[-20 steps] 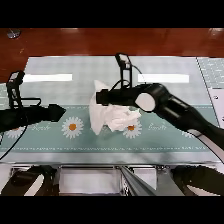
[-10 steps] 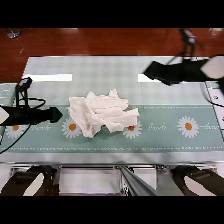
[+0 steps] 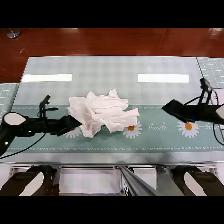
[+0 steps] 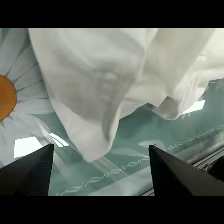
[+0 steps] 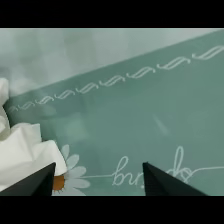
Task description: Fold the shirts.
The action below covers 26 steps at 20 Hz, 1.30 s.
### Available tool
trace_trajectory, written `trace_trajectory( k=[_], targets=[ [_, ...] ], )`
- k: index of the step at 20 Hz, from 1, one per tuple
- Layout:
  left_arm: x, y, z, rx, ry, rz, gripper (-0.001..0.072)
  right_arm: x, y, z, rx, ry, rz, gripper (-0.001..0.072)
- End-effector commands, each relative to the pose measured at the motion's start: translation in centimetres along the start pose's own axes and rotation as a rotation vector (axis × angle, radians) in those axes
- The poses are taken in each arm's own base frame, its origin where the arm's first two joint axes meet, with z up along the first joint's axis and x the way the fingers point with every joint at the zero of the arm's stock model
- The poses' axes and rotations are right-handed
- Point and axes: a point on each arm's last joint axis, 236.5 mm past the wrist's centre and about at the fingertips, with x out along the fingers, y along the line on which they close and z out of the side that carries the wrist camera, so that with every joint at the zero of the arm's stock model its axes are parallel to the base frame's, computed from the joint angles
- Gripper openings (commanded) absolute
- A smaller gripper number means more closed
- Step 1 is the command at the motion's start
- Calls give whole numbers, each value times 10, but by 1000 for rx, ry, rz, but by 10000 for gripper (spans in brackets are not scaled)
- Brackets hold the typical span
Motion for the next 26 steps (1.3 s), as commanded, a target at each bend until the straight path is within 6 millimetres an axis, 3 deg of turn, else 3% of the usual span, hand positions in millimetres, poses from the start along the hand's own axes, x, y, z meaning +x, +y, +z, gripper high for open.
trace_trajectory(
  k=[1, 3, 4, 5, 6, 10, 12, 14, 19, 22, 26],
  targets=[
    [28, 4, 13, -49, -52, 11, 700, 23, 11, -26, 30, 36, 61, 619],
    [33, 9, 21, -57, -64, 28, 696, 32, 29, -26, 49, 37, 113, 619],
    [33, 9, 23, -45, -62, 29, 552, 37, 35, -24, 57, 33, 128, 619],
    [33, 7, 25, -22, -64, 28, 163, 42, 41, -19, 51, 23, 138, 619],
    [32, 5, 27, -1, -69, 26, 20, 47, 47, -11, 49, 11, 145, 619],
    [29, -2, 31, 12, -69, 13, 21, 63, 82, 39, 15, -20, 190, 619],
    [29, -2, 31, 12, -69, 14, 21, 79, 92, 53, 13, 29, 193, 619],
    [29, -2, 31, 12, -69, 14, 21, 102, 106, 46, -3, 127, 213, 619],
    [29, -3, 29, 11, -61, 11, 21, 156, 144, 8, -61, 285, 266, 619],
    [29, -4, 25, 11, -43, 4, 21, 165, 159, -8, -114, 329, 281, 619],
    [29, -4, 25, 11, -44, 5, 21, 164, 164, -21, -128, 364, 288, 611]
  ],
)
